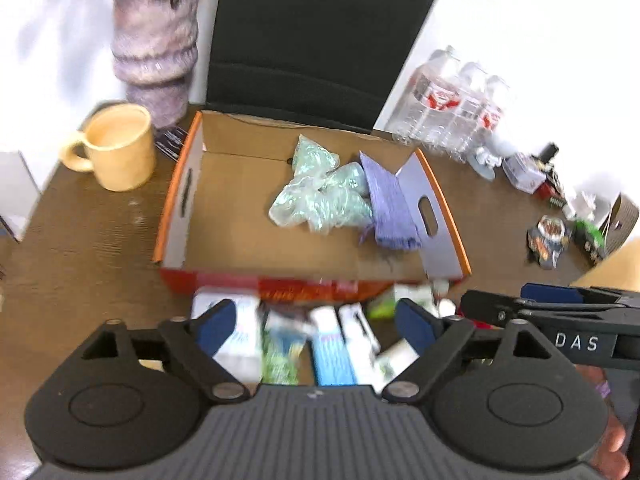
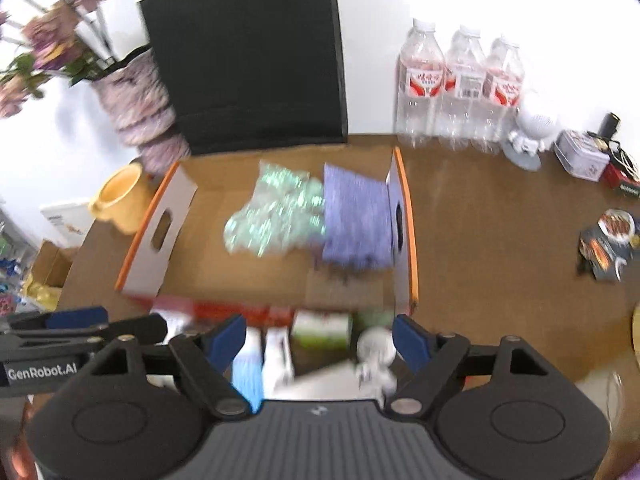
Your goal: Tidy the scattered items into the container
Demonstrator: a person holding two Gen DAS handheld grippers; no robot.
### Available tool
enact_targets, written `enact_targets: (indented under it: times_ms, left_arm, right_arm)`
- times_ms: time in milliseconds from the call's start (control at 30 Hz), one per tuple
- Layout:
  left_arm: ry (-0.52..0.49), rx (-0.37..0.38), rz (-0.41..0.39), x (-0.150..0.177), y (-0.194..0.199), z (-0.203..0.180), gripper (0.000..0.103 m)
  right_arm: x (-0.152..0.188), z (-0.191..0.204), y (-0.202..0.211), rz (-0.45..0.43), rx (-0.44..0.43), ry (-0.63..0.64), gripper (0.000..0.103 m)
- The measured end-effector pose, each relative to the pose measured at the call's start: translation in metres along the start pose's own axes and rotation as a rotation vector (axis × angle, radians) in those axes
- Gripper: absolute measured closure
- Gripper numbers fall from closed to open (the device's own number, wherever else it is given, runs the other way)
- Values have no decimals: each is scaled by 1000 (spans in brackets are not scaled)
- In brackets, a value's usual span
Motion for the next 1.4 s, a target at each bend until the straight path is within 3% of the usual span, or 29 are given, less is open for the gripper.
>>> enact_targets:
  times_ms: [33,200,400,600,700,833,933,1067,1300,1400]
  left_arm:
    - [-33,-15,-17,4,10,-2,2]
    - [-160,-83,-65,28,51,-14,0]
    - [-211,-173,-82,68,62,-4,0]
    - [-180,-185,-151,128,57,9,0]
    - [-157,-221,-273,177,53,19,0]
    - [-89,-233,-254,235,33,37,0]
    - [-30,-232,-287,243,34,45,0]
    - [-87,-262,-274,244,21,47,0]
    - [-92,-248,-278,238,13,43,0]
    - [-94,-249,-277,238,13,42,0]
  right_arm:
    - [7,2,10,-5,-2,9,23]
    - [34,7,45,-49,-4,38,21]
    - [71,5,60,-70,-75,-48,18]
    - [134,10,57,-144,-102,-38,17]
    - [173,4,48,-228,-48,0,15]
    - [224,-2,25,-268,20,59,15]
    - [237,-3,14,-284,30,56,15]
    - [239,0,4,-290,27,78,13]
    - [240,9,-10,-295,17,128,0]
    - [240,10,-11,-295,15,126,0]
Point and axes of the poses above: each gripper's, at about its wrist camera, not at the fingertips, and y roughly against the way its jaws point, z to its left, x to its underside, the point moved 10 cm from there along -y, roughly the way its jaws point, and after that the axes turned 7 degrees about -z, right-handed, at the moved point
